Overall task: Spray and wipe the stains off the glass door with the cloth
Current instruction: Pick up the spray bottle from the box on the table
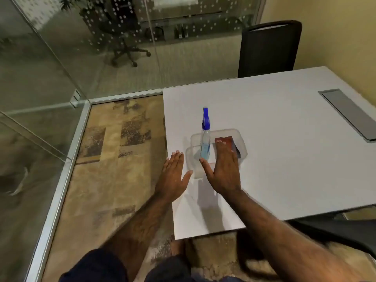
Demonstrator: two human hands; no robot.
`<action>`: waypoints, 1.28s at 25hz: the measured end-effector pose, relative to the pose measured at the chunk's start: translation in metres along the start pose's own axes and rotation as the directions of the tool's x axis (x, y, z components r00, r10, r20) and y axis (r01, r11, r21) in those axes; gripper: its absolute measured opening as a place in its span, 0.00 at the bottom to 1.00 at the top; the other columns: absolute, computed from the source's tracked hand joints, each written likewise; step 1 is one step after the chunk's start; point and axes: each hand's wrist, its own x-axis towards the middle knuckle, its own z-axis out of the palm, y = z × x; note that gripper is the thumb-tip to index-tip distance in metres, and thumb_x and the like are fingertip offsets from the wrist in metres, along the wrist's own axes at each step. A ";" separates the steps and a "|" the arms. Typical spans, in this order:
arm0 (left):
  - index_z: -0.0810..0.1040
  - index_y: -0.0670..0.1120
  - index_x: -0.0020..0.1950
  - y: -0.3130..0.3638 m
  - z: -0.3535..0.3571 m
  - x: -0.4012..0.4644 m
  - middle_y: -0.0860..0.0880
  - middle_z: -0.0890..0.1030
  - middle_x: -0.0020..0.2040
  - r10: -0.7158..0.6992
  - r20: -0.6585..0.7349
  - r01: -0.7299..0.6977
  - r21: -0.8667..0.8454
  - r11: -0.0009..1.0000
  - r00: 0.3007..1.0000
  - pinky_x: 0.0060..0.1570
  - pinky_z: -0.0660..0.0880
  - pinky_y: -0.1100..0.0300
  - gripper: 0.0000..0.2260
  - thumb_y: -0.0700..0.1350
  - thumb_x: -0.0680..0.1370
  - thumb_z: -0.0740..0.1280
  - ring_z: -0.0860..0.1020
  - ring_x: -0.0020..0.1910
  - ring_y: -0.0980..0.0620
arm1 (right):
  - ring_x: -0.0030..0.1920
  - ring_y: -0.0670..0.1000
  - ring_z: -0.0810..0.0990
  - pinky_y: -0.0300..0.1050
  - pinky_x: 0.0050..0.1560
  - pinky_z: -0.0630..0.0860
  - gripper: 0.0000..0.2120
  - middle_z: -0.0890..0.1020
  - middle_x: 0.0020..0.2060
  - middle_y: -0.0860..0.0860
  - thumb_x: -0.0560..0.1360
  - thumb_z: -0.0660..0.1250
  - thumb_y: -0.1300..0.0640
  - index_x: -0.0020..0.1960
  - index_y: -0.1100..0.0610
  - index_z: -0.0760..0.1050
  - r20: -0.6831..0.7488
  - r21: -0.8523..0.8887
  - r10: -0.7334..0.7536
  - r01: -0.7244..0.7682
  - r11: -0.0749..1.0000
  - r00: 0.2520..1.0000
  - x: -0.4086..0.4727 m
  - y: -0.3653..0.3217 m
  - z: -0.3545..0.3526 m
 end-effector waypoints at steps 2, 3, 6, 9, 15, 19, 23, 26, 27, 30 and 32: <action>0.47 0.50 0.87 -0.003 -0.005 0.028 0.53 0.47 0.88 0.029 0.021 -0.028 -0.037 0.999 0.999 0.86 0.44 0.51 0.33 0.63 0.86 0.52 0.45 0.87 0.52 | 0.79 0.53 0.73 0.49 0.80 0.61 0.35 0.74 0.80 0.48 0.83 0.66 0.32 0.84 0.48 0.64 0.009 0.080 0.106 -0.107 0.991 0.994 0.022 -0.003 0.005; 0.47 0.49 0.87 -0.004 -0.007 0.042 0.52 0.47 0.88 0.040 0.038 -0.038 -0.045 0.998 0.999 0.86 0.44 0.51 0.32 0.61 0.87 0.51 0.46 0.87 0.52 | 0.77 0.53 0.75 0.49 0.79 0.64 0.34 0.76 0.78 0.48 0.83 0.65 0.31 0.82 0.48 0.66 0.007 0.063 0.142 -0.142 0.988 0.990 0.032 -0.002 0.009; 0.47 0.49 0.87 -0.004 -0.014 0.077 0.51 0.48 0.88 0.111 0.116 -0.101 -0.093 0.991 0.987 0.86 0.45 0.51 0.30 0.58 0.88 0.51 0.45 0.87 0.53 | 0.72 0.52 0.78 0.57 0.77 0.76 0.36 0.80 0.72 0.49 0.81 0.58 0.25 0.78 0.49 0.71 0.007 -0.016 0.228 -0.228 0.974 0.974 0.059 -0.002 0.018; 0.47 0.50 0.87 -0.007 -0.011 0.106 0.52 0.47 0.88 0.181 0.146 -0.163 -0.130 0.978 0.973 0.86 0.47 0.50 0.33 0.61 0.87 0.54 0.45 0.87 0.53 | 0.70 0.52 0.79 0.57 0.73 0.78 0.39 0.82 0.71 0.48 0.79 0.57 0.22 0.78 0.48 0.72 0.043 0.045 0.275 -0.277 0.960 0.961 0.077 -0.003 0.030; 0.48 0.49 0.87 -0.007 0.011 0.153 0.50 0.50 0.88 0.273 0.193 -0.240 -0.178 0.954 0.943 0.86 0.44 0.53 0.42 0.64 0.82 0.65 0.47 0.87 0.51 | 0.69 0.48 0.80 0.56 0.73 0.78 0.33 0.83 0.68 0.45 0.80 0.64 0.27 0.77 0.46 0.73 0.083 0.198 0.293 -0.303 0.932 0.953 0.096 0.000 0.039; 0.50 0.48 0.87 -0.004 0.022 0.171 0.49 0.55 0.87 0.282 0.236 -0.247 -0.170 0.954 0.930 0.86 0.44 0.51 0.44 0.66 0.80 0.67 0.49 0.87 0.50 | 0.62 0.47 0.84 0.59 0.66 0.83 0.25 0.87 0.62 0.46 0.82 0.67 0.35 0.72 0.49 0.79 0.082 0.246 0.282 -0.294 0.924 0.956 0.101 -0.006 0.035; 0.53 0.49 0.87 0.008 0.015 0.177 0.49 0.56 0.87 0.291 0.247 -0.257 -0.162 0.953 0.924 0.84 0.42 0.51 0.40 0.61 0.81 0.68 0.49 0.87 0.48 | 0.65 0.50 0.83 0.60 0.69 0.81 0.21 0.86 0.64 0.48 0.84 0.71 0.43 0.73 0.51 0.79 0.092 0.246 0.306 -0.319 0.915 0.948 0.100 -0.010 0.031; 0.56 0.50 0.86 0.008 0.014 0.179 0.49 0.57 0.87 0.326 0.215 -0.304 -0.130 0.944 0.920 0.79 0.36 0.56 0.39 0.62 0.81 0.69 0.48 0.87 0.47 | 0.66 0.51 0.82 0.61 0.71 0.79 0.22 0.85 0.65 0.48 0.84 0.71 0.43 0.74 0.50 0.79 0.126 0.254 0.325 -0.347 0.903 0.937 0.099 -0.011 0.029; 0.56 0.50 0.86 0.010 0.012 0.179 0.48 0.57 0.87 0.330 0.216 -0.307 -0.131 0.943 0.919 0.79 0.36 0.55 0.39 0.63 0.81 0.69 0.48 0.87 0.47 | 0.66 0.51 0.82 0.61 0.71 0.79 0.22 0.85 0.66 0.48 0.83 0.70 0.42 0.74 0.49 0.79 0.135 0.257 0.326 -0.351 0.901 0.936 0.099 -0.011 0.026; 0.55 0.49 0.86 0.016 0.006 0.176 0.48 0.56 0.87 0.312 0.230 -0.288 -0.132 0.949 0.922 0.82 0.39 0.52 0.41 0.63 0.81 0.69 0.47 0.87 0.46 | 0.66 0.52 0.81 0.58 0.72 0.78 0.21 0.85 0.66 0.49 0.83 0.72 0.46 0.74 0.51 0.79 0.137 0.257 0.325 -0.350 0.901 0.936 0.100 -0.013 0.015; 0.56 0.48 0.86 0.016 0.008 0.176 0.48 0.59 0.86 0.312 0.221 -0.286 -0.142 0.948 0.924 0.81 0.37 0.55 0.42 0.65 0.80 0.69 0.48 0.87 0.49 | 0.66 0.51 0.81 0.55 0.72 0.77 0.21 0.85 0.67 0.50 0.83 0.73 0.48 0.74 0.51 0.79 0.134 0.245 0.317 -0.341 0.908 0.939 0.100 -0.017 0.005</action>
